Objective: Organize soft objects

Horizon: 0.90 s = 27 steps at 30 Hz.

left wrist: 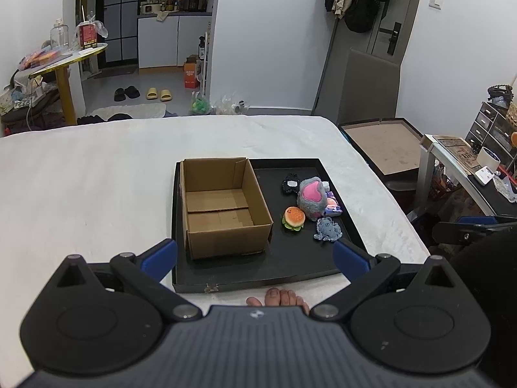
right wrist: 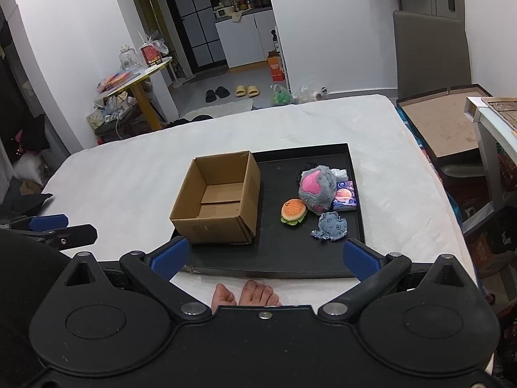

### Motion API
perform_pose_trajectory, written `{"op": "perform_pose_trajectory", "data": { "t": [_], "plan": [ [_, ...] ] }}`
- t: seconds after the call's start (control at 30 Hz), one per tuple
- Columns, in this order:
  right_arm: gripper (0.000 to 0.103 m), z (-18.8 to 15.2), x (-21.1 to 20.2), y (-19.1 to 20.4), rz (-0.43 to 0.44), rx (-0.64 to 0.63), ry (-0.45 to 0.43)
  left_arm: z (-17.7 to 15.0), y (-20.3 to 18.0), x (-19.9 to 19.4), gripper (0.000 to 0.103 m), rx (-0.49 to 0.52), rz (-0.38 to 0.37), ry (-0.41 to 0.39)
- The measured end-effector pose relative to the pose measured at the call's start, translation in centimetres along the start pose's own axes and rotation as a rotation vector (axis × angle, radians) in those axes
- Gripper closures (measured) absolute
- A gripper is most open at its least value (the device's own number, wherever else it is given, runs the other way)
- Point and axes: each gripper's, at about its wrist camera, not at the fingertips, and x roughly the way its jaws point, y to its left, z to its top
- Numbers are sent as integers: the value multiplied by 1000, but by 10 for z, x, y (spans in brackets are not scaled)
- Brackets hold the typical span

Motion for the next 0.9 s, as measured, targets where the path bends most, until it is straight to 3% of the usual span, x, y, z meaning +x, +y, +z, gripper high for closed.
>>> {"op": "perform_pose_trajectory", "data": {
  "t": [0.9],
  "plan": [
    [0,6,-6,0,-80,-49,-9,7,-6,-13,1,23,1,-27]
  ]
}}
